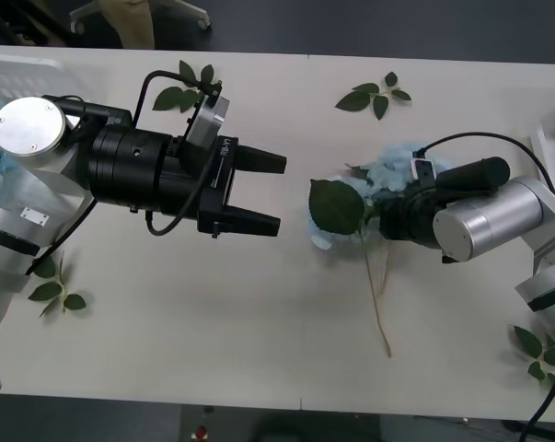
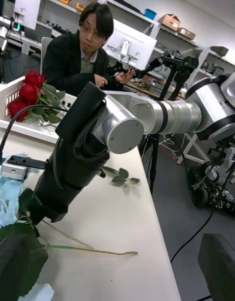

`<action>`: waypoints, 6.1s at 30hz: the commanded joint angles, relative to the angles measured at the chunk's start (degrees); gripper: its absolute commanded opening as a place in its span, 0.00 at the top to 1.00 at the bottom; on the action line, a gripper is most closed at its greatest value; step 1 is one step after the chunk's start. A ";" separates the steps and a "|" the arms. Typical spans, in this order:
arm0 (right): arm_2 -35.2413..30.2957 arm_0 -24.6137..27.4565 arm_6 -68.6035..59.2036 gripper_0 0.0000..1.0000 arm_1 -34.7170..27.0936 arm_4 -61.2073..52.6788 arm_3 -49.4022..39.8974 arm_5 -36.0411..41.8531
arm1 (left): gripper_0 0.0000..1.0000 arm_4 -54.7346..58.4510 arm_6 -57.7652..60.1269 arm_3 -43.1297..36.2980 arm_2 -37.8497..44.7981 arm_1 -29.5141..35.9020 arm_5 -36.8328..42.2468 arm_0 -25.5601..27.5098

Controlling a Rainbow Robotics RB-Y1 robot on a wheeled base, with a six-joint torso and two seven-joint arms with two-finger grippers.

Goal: Put the red flowers into the right box and the blue flowers into the left box

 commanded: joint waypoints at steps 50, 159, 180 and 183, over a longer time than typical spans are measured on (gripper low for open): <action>-34.41 11.00 53.05 1.00 -6.65 -43.34 -6.60 3.05 | 0.00 -0.25 1.47 -2.07 0.20 0.35 -0.05 0.60; -28.34 3.17 84.96 0.05 13.56 -96.60 -6.34 16.50 | 1.00 4.68 1.47 1.27 -5.69 -4.05 -12.53 -0.81; -28.26 3.17 84.34 0.01 11.98 -97.75 -6.34 17.29 | 1.00 -3.06 4.77 2.24 7.23 27.33 0.74 1.39; -28.34 3.17 81.62 0.01 9.17 -95.20 -6.34 18.35 | 1.00 -8.33 7.76 5.14 11.28 30.67 3.99 1.39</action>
